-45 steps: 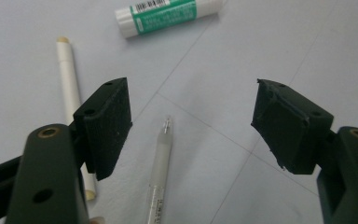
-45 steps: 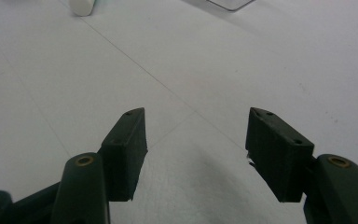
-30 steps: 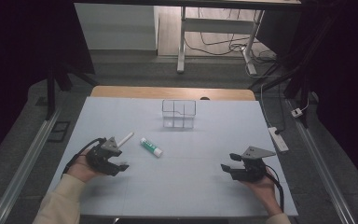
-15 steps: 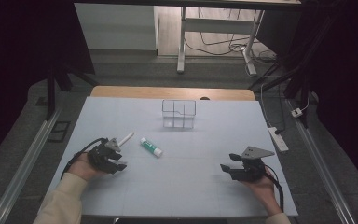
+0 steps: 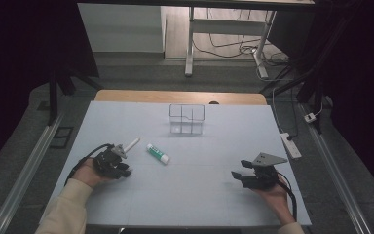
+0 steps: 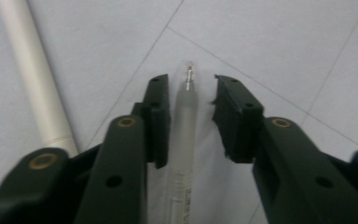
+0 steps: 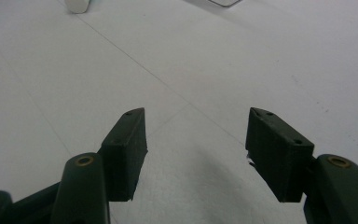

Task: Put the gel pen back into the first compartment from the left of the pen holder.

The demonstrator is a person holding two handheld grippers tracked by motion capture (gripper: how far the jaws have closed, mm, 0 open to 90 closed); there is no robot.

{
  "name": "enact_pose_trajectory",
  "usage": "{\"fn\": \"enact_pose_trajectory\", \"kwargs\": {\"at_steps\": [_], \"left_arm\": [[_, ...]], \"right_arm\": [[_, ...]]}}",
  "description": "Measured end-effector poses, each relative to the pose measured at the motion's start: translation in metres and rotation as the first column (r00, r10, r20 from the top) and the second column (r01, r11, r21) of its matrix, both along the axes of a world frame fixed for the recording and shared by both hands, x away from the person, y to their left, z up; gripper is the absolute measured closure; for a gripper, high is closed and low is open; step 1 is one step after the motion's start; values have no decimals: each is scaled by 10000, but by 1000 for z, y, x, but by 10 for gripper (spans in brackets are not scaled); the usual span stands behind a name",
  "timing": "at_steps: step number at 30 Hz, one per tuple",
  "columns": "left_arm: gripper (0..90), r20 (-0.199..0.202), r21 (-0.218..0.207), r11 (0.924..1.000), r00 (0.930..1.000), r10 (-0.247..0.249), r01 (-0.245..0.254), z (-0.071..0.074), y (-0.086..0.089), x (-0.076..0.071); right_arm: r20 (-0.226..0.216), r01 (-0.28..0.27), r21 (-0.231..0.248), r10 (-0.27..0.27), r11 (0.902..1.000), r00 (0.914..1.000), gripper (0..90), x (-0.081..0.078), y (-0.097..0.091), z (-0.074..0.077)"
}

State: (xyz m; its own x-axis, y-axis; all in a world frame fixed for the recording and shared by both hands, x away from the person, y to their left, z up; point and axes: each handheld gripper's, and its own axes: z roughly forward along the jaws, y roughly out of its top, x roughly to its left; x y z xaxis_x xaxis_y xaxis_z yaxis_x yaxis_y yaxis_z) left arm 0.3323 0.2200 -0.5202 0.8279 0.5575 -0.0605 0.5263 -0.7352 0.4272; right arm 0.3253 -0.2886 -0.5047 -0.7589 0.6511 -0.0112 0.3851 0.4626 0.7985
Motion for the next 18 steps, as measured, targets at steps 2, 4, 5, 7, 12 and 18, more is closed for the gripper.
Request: {"fn": "enact_pose_trajectory", "kwargs": {"at_steps": [2, 4, 5, 7, 12, 18], "left_arm": [[724, 88, 157, 9998, 9999, -124, 123, 0, -1, 0], [743, 173, 327, 9992, 9995, -254, 248, 1, -4, -1], [760, 220, 399, 9985, 9990, -378, 369, 1, -4, -2], [789, 333, 499, 9979, 9985, -427, 410, 1, -6, -4], [800, 625, 720, 9959, 9963, -597, 552, 1, -8, -7], [803, 874, 897, 9936, 9932, -765, 686, 2, -9, -10]], "right_arm": [[9, 7, -23, -7, 10000, 10000, 375, 0, 0, 0], [36, 12, -45, -12, 10000, 10000, 375, 0, 0, 0], [46, 20, -63, -20, 10000, 10000, 375, 0, 0, 0], [68, 27, -77, -26, 10000, 10000, 375, 0, 0, 1], [123, 9, -134, -7, 9999, 9999, 376, 2, 0, 2], [128, 179, -118, -177, 9998, 9998, 376, 4, -4, 3]]}}
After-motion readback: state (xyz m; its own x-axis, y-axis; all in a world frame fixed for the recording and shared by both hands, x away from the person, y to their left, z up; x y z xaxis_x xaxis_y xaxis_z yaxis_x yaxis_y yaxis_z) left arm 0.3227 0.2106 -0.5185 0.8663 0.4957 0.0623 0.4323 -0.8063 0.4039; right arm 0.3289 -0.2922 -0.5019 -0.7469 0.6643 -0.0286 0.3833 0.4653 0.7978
